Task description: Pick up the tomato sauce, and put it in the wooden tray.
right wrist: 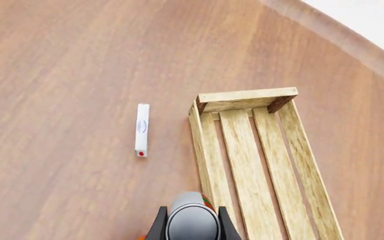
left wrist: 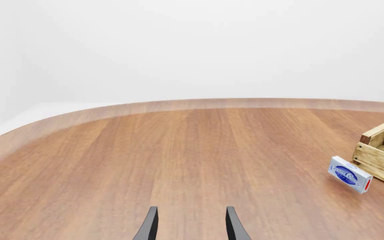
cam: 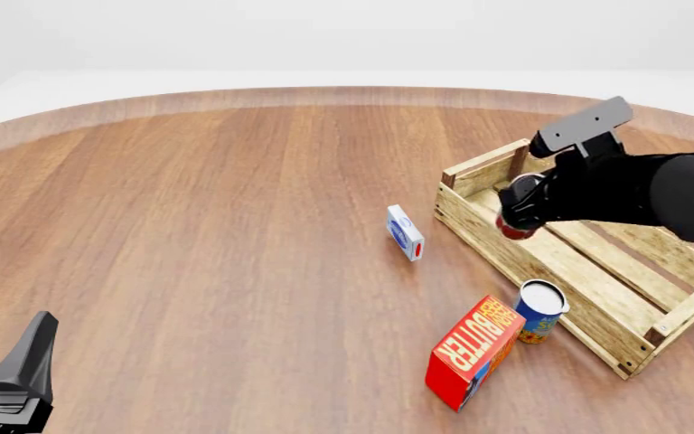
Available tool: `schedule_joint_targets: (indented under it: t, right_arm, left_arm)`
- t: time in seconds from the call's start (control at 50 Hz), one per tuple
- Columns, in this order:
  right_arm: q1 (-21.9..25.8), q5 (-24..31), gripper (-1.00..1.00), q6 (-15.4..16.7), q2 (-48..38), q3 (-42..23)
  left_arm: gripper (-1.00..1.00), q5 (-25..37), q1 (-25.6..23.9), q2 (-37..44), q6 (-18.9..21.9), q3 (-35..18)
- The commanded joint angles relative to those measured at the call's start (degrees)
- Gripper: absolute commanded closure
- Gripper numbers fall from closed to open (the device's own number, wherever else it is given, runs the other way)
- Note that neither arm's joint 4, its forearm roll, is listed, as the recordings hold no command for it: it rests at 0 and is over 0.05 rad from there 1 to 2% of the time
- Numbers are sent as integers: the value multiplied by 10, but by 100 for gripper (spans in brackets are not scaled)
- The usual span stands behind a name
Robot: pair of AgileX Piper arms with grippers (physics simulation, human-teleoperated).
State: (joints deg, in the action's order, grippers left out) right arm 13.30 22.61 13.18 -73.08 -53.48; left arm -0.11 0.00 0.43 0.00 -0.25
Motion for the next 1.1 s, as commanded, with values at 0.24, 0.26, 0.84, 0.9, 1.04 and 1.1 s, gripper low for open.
schedule_joint_targets:
  t: [0.24, 0.26, 0.84, 0.9, 1.04, 1.1]
  right_arm:
    - [-104, -17, 100, 1, -36, -30]
    - [-108, -19, 100, -4, -45, -33]
    - [-197, -119, 100, -16, -199, -42]
    - [-202, -128, 100, -15, -218, -43]
    - [-207, -142, 100, -23, -240, -44]
    - [-223, -166, 100, -20, -264, -39]
  left_arm:
    - [-100, 0, 0, 0, 0, 0]
    - [-100, 0, 0, 0, 0, 0]
    - [-100, 0, 0, 0, 0, 0]
    - [-100, 0, 0, 0, 0, 0]
    - [-100, 0, 0, 0, 0, 0]
    - [-100, 0, 0, 0, 0, 0]
